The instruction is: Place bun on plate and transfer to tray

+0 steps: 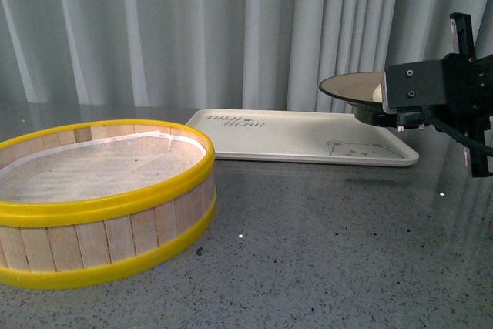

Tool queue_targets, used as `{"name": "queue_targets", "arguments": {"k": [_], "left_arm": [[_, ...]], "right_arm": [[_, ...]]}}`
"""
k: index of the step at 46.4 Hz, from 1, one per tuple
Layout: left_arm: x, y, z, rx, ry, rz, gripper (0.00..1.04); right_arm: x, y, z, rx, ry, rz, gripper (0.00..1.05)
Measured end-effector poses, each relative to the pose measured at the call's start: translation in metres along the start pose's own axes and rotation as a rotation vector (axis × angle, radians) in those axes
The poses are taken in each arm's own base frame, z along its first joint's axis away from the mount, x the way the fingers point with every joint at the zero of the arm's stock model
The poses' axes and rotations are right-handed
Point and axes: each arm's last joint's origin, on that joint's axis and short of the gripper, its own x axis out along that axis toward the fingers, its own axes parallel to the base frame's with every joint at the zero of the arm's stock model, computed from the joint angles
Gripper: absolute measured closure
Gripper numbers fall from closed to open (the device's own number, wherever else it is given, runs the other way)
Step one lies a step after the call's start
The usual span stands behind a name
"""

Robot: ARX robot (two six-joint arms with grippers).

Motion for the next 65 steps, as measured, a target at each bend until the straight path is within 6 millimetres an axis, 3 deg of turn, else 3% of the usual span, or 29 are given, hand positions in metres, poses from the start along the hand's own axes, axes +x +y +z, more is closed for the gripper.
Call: {"name": "queue_targets", "arguments": {"k": [11, 25, 47, 65], "left_arm": [[0.000, 0.000, 0.000, 0.000, 0.000, 0.000, 0.07], [0.000, 0.000, 0.000, 0.000, 0.000, 0.000, 0.07], [0.000, 0.000, 0.000, 0.000, 0.000, 0.000, 0.07], [0.000, 0.000, 0.000, 0.000, 0.000, 0.000, 0.07]], "right_arm": [[0.025, -0.002, -0.004, 0.003, -0.025, 0.012, 1.02], [0.045, -0.001, 0.006, -0.018, -0.059, 0.041, 1.02], [0.063, 0.011, 0.022, -0.020, -0.093, 0.074, 1.02], [0.066, 0.011, 0.027, -0.007, -0.085, 0.068, 1.02]]}}
